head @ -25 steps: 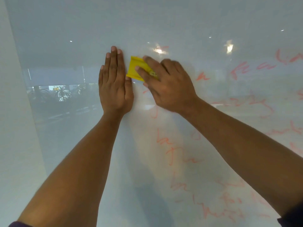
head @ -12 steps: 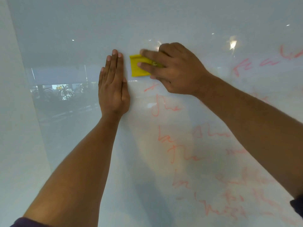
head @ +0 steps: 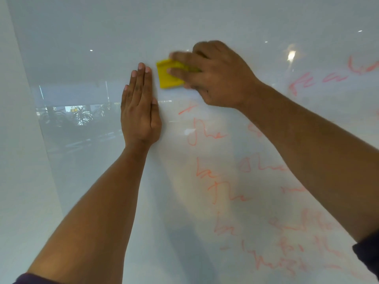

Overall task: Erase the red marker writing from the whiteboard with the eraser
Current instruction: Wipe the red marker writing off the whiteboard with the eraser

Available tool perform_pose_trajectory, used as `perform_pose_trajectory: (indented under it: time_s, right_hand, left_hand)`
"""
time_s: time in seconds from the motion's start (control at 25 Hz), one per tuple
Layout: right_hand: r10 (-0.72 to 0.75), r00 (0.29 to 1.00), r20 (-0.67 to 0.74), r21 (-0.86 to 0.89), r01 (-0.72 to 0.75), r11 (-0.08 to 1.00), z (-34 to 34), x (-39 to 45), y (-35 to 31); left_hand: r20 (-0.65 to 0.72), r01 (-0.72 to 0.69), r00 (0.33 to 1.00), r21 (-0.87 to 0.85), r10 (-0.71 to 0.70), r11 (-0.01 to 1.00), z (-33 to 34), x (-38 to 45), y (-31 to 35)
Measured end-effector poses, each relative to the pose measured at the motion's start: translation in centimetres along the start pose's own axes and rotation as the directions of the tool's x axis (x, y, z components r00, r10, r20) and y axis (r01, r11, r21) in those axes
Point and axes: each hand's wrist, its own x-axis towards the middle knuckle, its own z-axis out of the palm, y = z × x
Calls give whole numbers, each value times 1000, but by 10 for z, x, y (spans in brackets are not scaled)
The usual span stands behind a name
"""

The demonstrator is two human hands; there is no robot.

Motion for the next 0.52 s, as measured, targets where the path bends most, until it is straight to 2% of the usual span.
perform_pose_trajectory:
  time_s: [0.04, 0.08, 0.12, 0.2, 0.24, 0.28, 0.32, 0.36, 0.4, 0.44, 0.48, 0.52]
  right_hand:
    - [130, 991, 6, -6, -130, 991, 1, 2, -6]
    - [192, 981, 11, -12, -192, 981, 3, 2, -15]
    - [144, 990, 5, -11, -144, 990, 6, -1, -25]
    - [-71, 997, -8, 10, 71, 997, 2, -12, -30]
    - [-100, 995, -29, 0, 100, 995, -1, -16, -20]
    - [-21, 998, -61, -24, 20, 1000, -2, -16, -8]
    - [160, 983, -90, -34, -163, 986, -4, -15, 1]
    - [364, 926, -97, -19, -368, 930, -4, -12, 4]
    - [490, 867, -95, -17, -494, 870, -2, -11, 0]
    - [498, 862, -99, -22, -502, 865, -1, -12, -9]
    - [381, 919, -105, -12, -384, 923, 1, -16, -19]
    - [191, 977, -99, 15, -191, 982, 1, -23, -25]
  left_hand:
    - [2, -2, 1000, 5, 2, 1000, 0, -1, 0]
    - [2, -2, 1000, 11, 2, 1000, -1, -1, 0]
    - [4, -2, 1000, 16, 2, 1000, -1, -1, 1]
    - [12, -2, 1000, 13, 2, 1000, -1, 0, 0]
    - [13, -1, 1000, 13, 1, 1000, -1, 0, 1]
    - [11, 2, 1000, 17, -2, 1000, 0, -1, 1]
    - [8, 4, 1000, 25, -5, 1000, 0, -1, 2]
    - [2, 6, 1000, 34, -6, 999, 0, -1, 4]
    - [-5, 5, 1000, 45, -4, 999, 0, -1, 4]
    - [-6, -1, 1000, 56, 2, 998, 1, -2, 5]
    - [-2, -9, 1000, 66, 9, 998, 1, -2, 5]
    - [4, -18, 1000, 75, 17, 997, 1, -2, 5]
